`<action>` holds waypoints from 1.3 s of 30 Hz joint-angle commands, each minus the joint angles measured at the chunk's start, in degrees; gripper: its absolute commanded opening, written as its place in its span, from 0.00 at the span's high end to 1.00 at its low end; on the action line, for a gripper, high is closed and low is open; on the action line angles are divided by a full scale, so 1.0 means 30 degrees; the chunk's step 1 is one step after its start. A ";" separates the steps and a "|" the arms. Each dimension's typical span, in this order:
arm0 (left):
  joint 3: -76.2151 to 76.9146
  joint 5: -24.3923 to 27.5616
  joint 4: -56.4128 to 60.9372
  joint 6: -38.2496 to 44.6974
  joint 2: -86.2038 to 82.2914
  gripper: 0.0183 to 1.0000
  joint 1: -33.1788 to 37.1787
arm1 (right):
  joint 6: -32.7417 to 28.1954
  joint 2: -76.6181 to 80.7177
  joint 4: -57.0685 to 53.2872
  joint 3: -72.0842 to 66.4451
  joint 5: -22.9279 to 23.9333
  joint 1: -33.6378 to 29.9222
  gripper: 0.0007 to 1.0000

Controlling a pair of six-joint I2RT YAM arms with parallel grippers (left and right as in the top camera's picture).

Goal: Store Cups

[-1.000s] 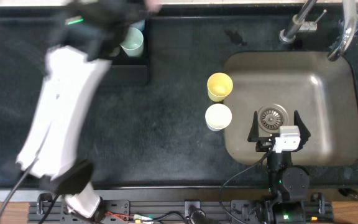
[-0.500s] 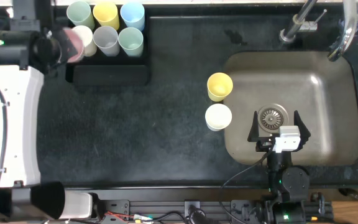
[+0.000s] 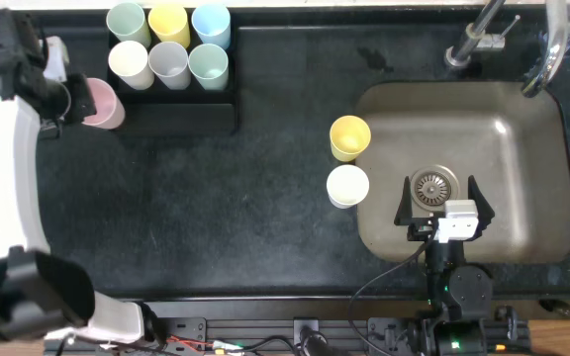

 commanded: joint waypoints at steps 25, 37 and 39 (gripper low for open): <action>-0.0051 0.1836 0.3563 0.1239 0.4947 0.94 -0.0022 | -0.0051 -0.0197 0.0102 -0.0248 0.0066 -0.0124 0.00; -0.0051 0.1836 0.3803 0.1056 0.5493 0.88 -0.0036 | -0.0058 -0.0197 0.0102 -0.0248 0.0073 -0.0124 0.00; -0.0051 0.1836 0.3818 0.1056 0.5493 0.83 -0.0036 | -0.0058 -0.0197 0.0102 -0.0248 0.0066 -0.0124 0.00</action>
